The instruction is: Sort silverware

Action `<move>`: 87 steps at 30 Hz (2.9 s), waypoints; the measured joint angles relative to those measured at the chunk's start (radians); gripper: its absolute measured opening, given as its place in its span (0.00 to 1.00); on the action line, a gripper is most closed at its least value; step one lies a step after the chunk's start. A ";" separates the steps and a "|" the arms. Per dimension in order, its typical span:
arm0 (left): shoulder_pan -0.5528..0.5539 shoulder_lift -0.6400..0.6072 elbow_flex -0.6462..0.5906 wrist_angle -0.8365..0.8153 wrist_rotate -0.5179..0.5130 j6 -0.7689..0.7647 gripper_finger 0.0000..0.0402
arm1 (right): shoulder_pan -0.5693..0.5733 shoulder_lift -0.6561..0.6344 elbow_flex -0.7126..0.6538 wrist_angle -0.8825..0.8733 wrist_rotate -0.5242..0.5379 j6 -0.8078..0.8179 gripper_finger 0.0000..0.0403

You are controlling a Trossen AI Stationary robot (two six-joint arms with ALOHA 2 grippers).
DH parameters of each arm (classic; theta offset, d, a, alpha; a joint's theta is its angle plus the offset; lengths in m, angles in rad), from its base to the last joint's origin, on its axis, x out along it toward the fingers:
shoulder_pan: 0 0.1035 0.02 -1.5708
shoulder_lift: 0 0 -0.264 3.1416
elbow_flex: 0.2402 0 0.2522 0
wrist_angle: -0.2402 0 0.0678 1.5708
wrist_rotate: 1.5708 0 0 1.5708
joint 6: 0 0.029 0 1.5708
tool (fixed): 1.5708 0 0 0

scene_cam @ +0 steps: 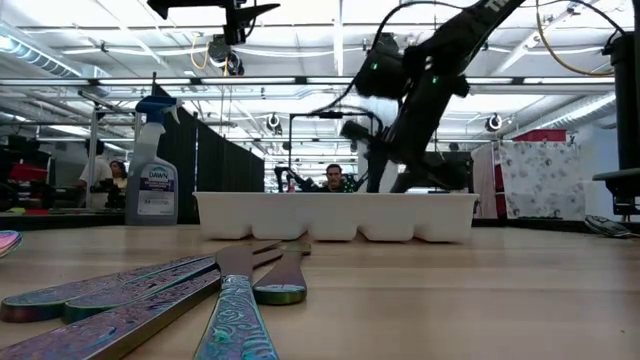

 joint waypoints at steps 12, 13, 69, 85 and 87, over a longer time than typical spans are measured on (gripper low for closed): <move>0.000 0.000 0.000 0.000 0.037 -0.001 0.69 | 0.048 -0.389 0.001 -0.704 0.110 0.102 0.29; 0.000 0.000 0.000 0.000 0.036 -0.001 0.69 | 0.055 -0.406 -0.001 -0.796 0.115 0.124 0.30; -0.001 0.000 0.000 -0.132 -0.164 0.014 0.69 | -0.246 -0.378 -0.321 -0.905 0.140 -0.513 0.30; -0.001 0.000 0.000 -0.131 -0.164 0.003 0.69 | -0.400 -0.252 -0.321 -0.812 0.155 -0.492 0.23; -0.001 0.000 0.000 -0.132 -0.164 0.005 0.69 | -0.409 -0.252 -0.321 -0.792 0.147 -0.501 0.23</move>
